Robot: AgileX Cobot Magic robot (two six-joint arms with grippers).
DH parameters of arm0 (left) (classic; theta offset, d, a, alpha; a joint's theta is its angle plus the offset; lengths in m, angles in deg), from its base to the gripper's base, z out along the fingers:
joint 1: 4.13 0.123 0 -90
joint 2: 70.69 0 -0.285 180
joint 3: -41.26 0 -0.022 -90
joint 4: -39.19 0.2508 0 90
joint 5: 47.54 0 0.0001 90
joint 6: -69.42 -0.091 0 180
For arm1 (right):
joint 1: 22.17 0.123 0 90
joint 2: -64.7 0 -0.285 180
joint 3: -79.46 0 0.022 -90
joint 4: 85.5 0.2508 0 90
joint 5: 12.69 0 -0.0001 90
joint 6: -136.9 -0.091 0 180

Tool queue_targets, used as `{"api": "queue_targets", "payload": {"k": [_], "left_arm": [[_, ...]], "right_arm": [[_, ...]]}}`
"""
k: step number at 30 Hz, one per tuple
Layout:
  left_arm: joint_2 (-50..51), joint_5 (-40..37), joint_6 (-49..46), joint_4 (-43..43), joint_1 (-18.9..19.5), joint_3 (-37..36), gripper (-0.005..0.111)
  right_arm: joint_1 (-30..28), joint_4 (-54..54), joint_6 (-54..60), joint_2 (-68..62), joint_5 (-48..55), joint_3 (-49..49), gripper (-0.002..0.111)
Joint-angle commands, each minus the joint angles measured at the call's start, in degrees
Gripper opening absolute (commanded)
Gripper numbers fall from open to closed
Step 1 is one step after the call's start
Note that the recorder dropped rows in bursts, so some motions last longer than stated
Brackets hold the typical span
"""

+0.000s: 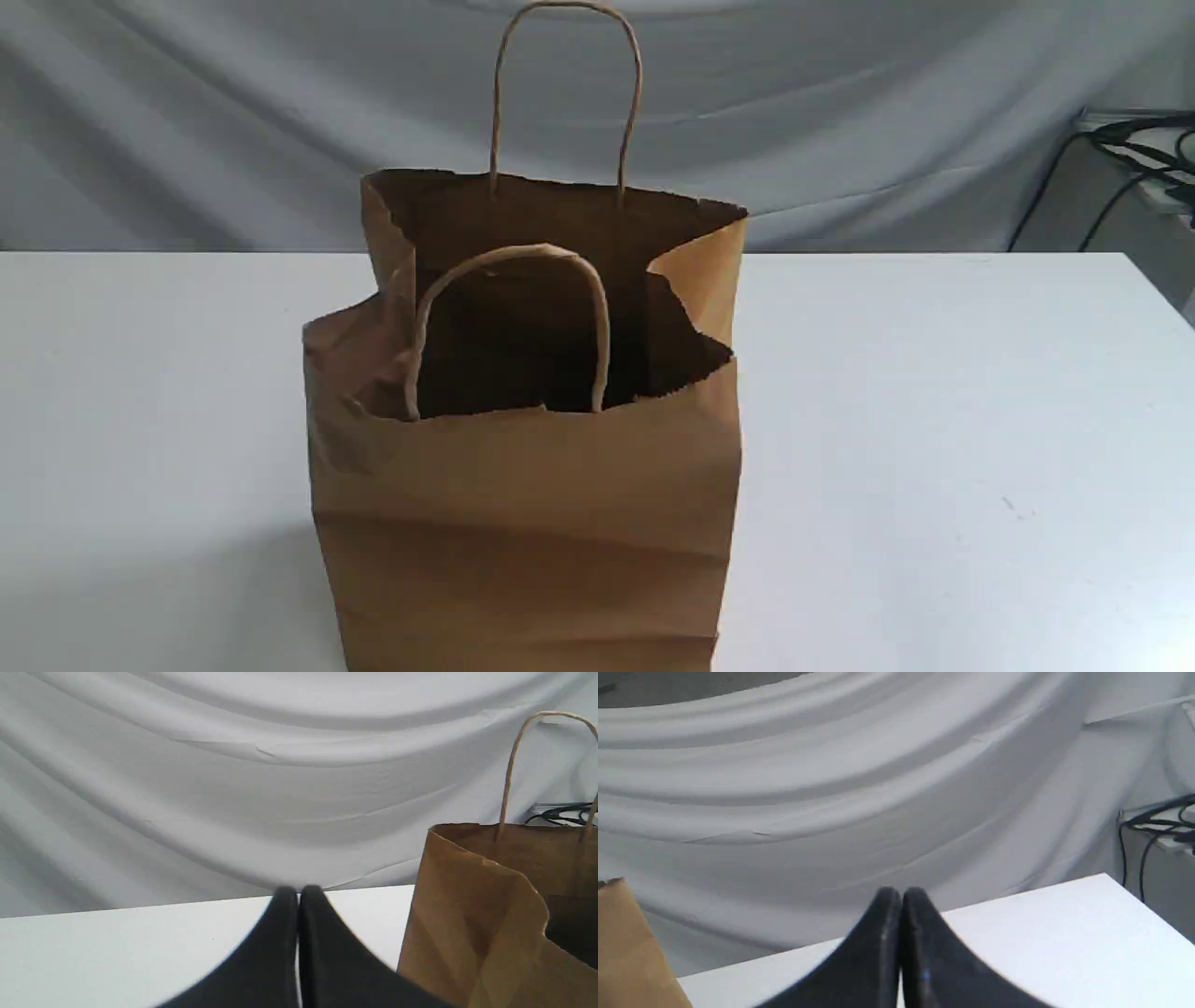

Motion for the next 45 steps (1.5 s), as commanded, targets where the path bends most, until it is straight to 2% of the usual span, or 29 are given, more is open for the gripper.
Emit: {"api": "queue_targets", "payload": {"k": [1, 8, 10, 13, 15, 19, 22, 24, 33, 38, 45], "left_arm": [[-0.37, 0.07, -0.24, -0.59, 0.03, -0.36, 0.0], [-0.37, 0.07, -0.24, -0.59, 0.03, -0.36, 0.0], [-0.37, 0.07, -0.24, -0.59, 0.03, -0.36, 0.0], [-0.37, 0.07, -0.24, -0.59, 0.03, -0.36, 0.0], [-0.37, 0.07, -0.24, -0.59, 0.03, -0.36, 0.0], [-0.37, 0.07, -0.24, -0.59, 0.03, -0.36, 0.0], [-0.37, 0.07, -0.24, -0.59, 0.03, -0.36, 0.0], [-0.37, 0.07, -0.24, -0.59, 0.03, -0.36, 0.0], [-0.37, 0.07, -0.24, -0.59, 0.03, -0.36, 0.0], [-0.37, 0.07, -0.24, -0.59, 0.03, -0.36, 0.0], [-0.37, 0.07, -0.24, -0.59, 0.03, -0.36, 0.0]], "right_arm": [[-0.41, 0.54, -0.23, 0.41, -1.05, 0.29, 0.0], [-0.41, 0.7, 1.8, 0.41, -4.12, 0.39, 0.0], [-0.41, 4.85, 7.58, 0.41, -3.71, 0.39, 0.0], [-0.41, 22.13, 25.72, 0.41, -1.72, 0.39, 0.0], [-0.41, 34.45, 42.99, 0.41, -0.64, 0.39, 0.0], [-0.41, 39.26, 56.62, 0.41, 1.54, 0.67, 0.0], [-0.41, 39.26, 58.26, 0.41, 1.44, 1.81, 0.0], [-0.41, 39.26, 58.09, 0.41, 5.81, 1.81, 0.0], [0.14, 36.88, 59.74, 2.86, 11.26, 1.81, 0.0], [0.14, 42.81, 58.8, 3.11, 13.87, 1.81, 0.0], [0.14, 42.93, 58.8, 3.11, 13.87, 1.81, 0.0]]}}
